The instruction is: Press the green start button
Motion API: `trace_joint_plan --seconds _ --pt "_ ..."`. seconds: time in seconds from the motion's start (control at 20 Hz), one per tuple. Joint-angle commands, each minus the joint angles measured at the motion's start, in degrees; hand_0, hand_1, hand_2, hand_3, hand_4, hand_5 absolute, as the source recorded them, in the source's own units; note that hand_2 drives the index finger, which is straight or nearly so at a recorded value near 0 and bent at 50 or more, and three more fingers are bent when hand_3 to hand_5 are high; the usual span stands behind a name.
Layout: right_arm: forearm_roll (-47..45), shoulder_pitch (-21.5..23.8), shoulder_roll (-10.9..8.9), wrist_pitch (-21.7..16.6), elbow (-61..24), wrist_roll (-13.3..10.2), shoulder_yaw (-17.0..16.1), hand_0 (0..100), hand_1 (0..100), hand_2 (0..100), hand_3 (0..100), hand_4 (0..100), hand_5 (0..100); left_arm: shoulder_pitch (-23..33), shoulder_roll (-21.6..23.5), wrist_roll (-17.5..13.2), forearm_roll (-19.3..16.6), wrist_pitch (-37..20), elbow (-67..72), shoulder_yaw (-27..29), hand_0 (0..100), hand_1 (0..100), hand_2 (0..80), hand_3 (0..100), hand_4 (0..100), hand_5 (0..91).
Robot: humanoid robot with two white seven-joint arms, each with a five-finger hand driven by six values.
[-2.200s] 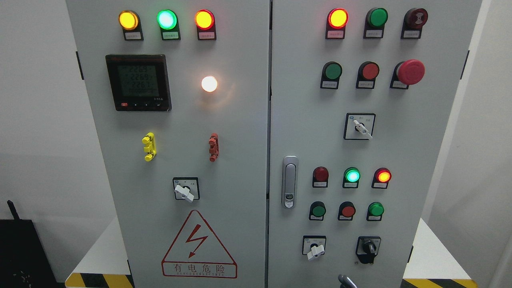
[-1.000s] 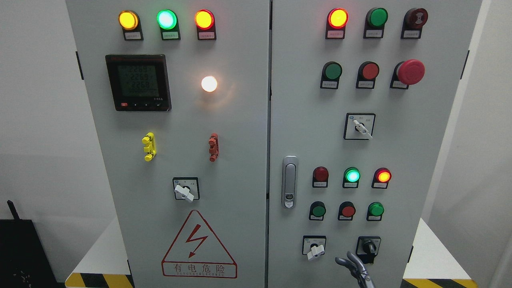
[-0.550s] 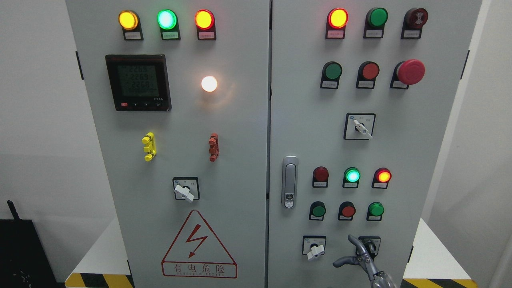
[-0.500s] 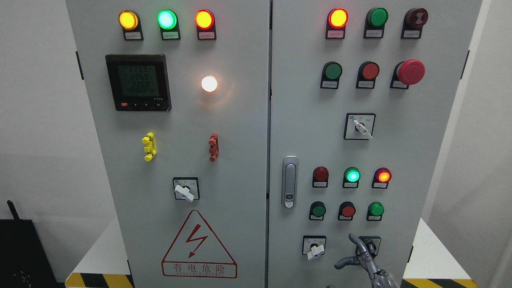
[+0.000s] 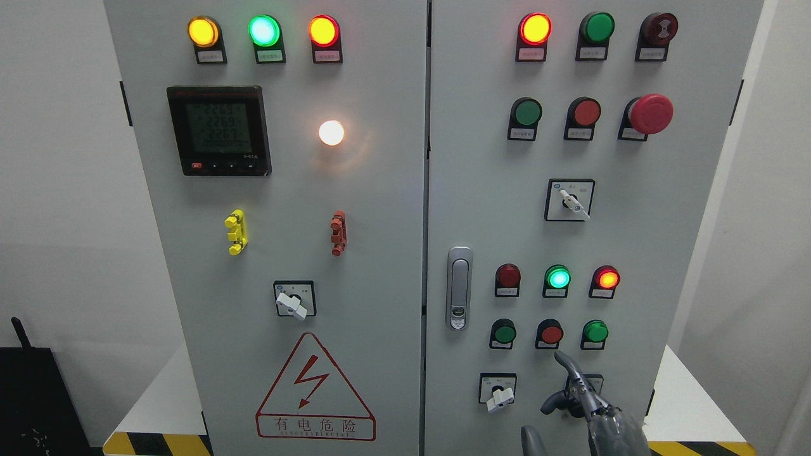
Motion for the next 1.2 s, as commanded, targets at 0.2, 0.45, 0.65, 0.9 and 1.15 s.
trace_joint_plan --seconds 0.2,0.45,0.65,0.9,1.15 --pt "7.84 -2.81 0.05 -0.06 3.31 -0.26 -0.41 48 33 0 62 61 58 -0.01 0.0 0.0 0.0 0.0 0.0 0.0 12 56 0.0 0 0 0.0" --pt "9.42 -3.95 0.13 -0.06 4.71 -0.26 0.73 49 34 0 62 62 57 -0.01 0.0 0.0 0.0 0.0 0.0 0.0 12 56 0.0 0 0 0.0" --pt "10.57 -4.83 0.13 -0.06 6.21 -0.26 1.7 50 34 0 62 62 57 -0.01 0.0 0.0 0.0 0.0 0.0 0.0 12 56 0.0 0 0 0.0" --pt "11.45 -6.59 0.22 -0.06 8.58 -0.52 1.97 51 34 0 63 62 57 -0.01 0.0 0.0 0.0 0.0 0.0 0.0 12 56 0.0 0 0 0.0" --pt "11.54 -7.38 0.14 -0.06 10.07 -0.61 1.97 51 34 0 63 62 57 -0.01 0.0 0.0 0.0 0.0 0.0 0.0 12 56 0.0 0 0 0.0"
